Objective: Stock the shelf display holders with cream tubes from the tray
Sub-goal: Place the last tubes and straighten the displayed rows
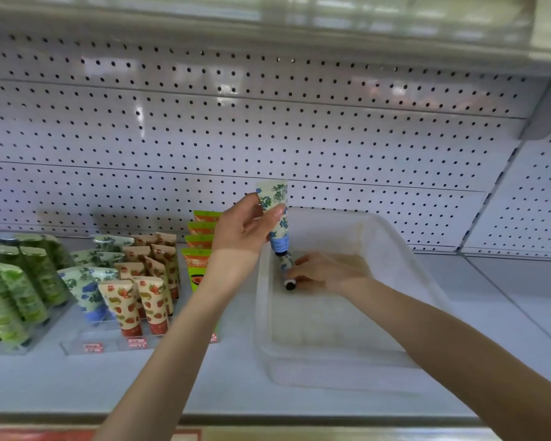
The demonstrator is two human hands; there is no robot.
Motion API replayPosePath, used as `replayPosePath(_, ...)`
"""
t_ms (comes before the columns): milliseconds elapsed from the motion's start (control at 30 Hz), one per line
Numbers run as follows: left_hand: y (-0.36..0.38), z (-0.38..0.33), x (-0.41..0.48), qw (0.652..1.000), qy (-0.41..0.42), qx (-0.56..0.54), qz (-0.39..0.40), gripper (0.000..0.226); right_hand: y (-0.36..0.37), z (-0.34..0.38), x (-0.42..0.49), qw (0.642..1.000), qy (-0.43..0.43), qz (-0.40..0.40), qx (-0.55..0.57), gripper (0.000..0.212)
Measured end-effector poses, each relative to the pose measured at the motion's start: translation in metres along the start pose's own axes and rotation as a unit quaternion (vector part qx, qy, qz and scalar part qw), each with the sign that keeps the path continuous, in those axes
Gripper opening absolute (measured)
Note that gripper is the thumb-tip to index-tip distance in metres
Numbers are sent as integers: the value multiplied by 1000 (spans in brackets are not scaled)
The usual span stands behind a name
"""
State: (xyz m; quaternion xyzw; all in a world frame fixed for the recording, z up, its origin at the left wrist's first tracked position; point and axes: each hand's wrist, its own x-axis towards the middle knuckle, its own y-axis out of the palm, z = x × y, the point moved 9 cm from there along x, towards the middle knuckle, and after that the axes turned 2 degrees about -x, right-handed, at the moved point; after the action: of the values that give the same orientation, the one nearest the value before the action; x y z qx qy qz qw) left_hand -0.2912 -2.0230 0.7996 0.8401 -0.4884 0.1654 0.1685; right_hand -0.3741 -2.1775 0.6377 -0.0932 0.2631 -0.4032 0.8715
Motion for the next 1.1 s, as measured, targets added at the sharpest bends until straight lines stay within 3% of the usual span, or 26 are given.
replayPosePath(133, 4, -7, -3, 1000, 6, 5, 7, 14, -4, 6, -16, 990, -3, 77, 114, 8)
replayPosePath(333, 11, -35, -5, 999, 28, 17, 19, 12, -39, 37, -33, 990, -54, 3, 128, 7)
replayPosePath(533, 4, -69, -6, 998, 54, 22, -9, 7, -62, 85, -94, 968, -176, 15, 177, 16)
replayPosePath(733, -13, -91, -31, 996, 67, 36, -36, 11, -68, 108, -169, 949, -279, 18, 148, 11)
replayPosePath(867, -34, -94, -58, 997, 51, 53, -38, 8, -48, 107, -195, 939, -294, 39, 174, 12)
replayPosePath(1100, -91, -102, -92, 993, 36, 76, -81, 10, 6, 118, -205, 940, -321, 51, 105, 26)
